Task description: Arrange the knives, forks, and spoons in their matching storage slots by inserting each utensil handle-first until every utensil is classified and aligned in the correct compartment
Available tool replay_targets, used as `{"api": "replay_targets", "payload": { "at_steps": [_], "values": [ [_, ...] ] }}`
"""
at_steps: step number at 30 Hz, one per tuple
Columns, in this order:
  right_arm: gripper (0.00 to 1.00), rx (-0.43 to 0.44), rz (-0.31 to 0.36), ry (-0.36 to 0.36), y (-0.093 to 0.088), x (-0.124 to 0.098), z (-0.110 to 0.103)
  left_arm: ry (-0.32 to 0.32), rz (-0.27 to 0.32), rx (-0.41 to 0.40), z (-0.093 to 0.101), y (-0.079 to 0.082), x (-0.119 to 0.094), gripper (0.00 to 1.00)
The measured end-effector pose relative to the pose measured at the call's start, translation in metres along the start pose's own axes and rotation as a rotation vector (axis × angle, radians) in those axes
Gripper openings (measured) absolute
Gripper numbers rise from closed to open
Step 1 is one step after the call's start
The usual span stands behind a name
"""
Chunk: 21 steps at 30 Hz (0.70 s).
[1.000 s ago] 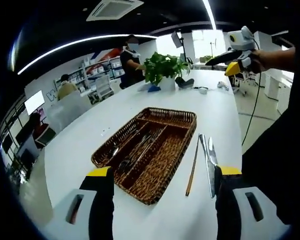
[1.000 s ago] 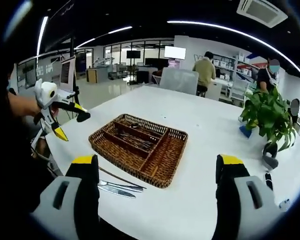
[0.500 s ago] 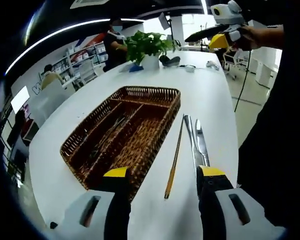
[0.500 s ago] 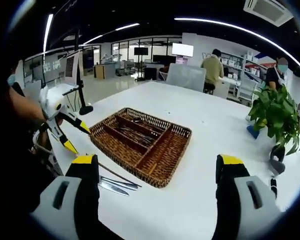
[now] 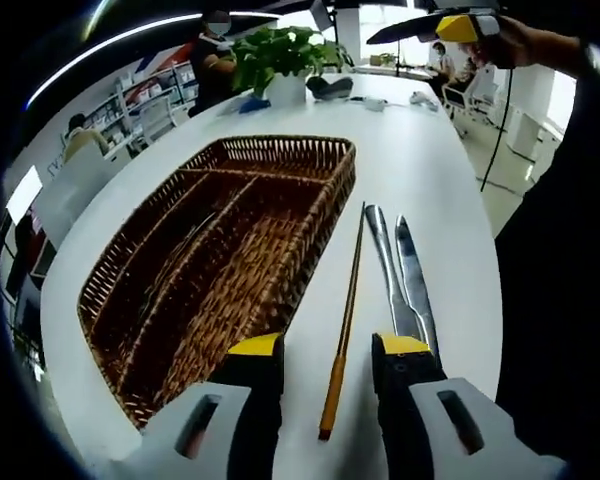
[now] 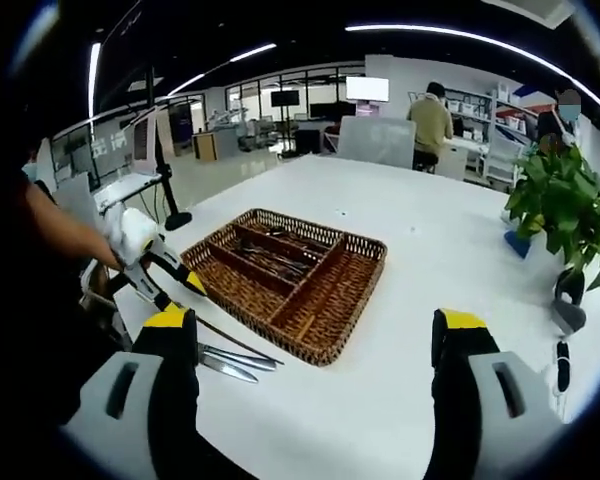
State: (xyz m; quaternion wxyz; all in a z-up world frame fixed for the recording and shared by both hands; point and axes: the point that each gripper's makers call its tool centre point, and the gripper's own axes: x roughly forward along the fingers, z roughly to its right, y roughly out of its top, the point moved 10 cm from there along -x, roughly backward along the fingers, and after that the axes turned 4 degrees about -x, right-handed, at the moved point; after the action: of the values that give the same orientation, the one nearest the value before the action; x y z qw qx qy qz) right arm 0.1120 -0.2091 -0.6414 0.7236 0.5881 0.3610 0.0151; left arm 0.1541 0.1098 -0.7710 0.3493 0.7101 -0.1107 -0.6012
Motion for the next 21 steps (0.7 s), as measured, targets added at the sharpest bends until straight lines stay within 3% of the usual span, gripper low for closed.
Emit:
{"api": "replay_targets", "payload": {
  "at_steps": [8, 15, 21],
  "values": [
    [1.0, 0.003, -0.007, 0.018, -0.001, 0.0, 0.001, -0.029, -0.027, 0.045, 0.002, 0.002, 0.014, 0.31],
    [1.0, 0.0, -0.014, 0.007, -0.004, -0.003, 0.001, -0.041, -0.066, 0.104, 0.005, 0.002, 0.022, 0.22],
    [1.0, 0.016, -0.019, 0.014, -0.005, -0.004, 0.0, -0.074, -0.072, 0.106, 0.002, 0.006, 0.022, 0.14]
  ]
}}
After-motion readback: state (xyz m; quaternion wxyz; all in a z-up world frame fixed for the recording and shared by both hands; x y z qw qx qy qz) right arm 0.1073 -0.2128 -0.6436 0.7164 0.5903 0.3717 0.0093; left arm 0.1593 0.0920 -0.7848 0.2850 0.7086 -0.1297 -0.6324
